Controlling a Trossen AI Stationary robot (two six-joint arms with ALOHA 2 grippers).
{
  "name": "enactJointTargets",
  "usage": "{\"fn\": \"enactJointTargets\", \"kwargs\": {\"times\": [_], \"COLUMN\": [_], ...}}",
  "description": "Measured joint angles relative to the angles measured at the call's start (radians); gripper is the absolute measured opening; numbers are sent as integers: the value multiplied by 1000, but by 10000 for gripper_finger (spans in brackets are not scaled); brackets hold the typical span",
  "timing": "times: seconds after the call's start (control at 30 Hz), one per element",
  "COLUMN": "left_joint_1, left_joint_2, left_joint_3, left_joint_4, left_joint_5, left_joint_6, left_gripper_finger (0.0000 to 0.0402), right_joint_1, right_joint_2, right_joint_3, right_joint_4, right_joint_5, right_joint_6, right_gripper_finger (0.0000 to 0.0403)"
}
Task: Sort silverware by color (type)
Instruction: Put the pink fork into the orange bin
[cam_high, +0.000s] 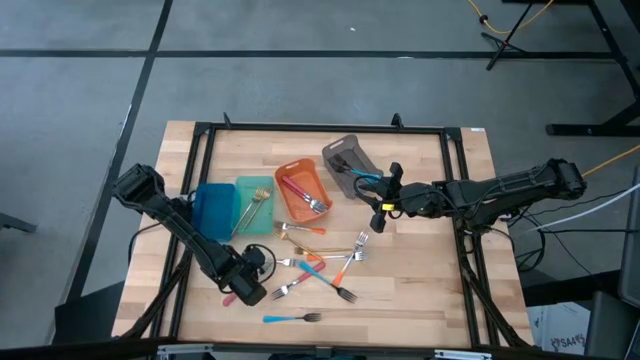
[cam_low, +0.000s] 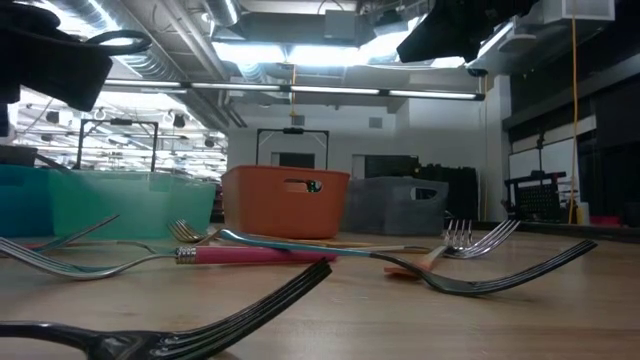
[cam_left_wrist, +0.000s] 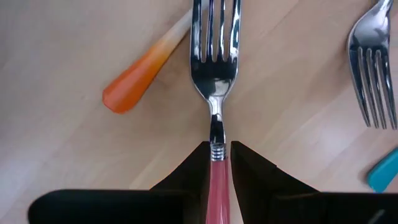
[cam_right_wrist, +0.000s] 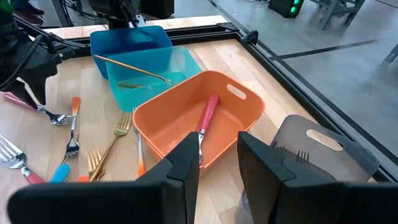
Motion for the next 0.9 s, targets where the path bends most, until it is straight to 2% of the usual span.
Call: {"fn": "enactJointTargets", "kwargs": {"times": [0.9], "left_joint_1": [-8], "left_joint_2": [5], "left_joint_3": [-1], "left_joint_4": [7], "left_joint_5": [-7], "left_joint_6": [25], "left_gripper_finger": [57], "right_joint_1": [0], "right_joint_2": [0], "right_joint_3": [0], "right_joint_4": [0], "right_joint_5": [0], "right_joint_6": [0], "right_gripper_finger": [99]}}
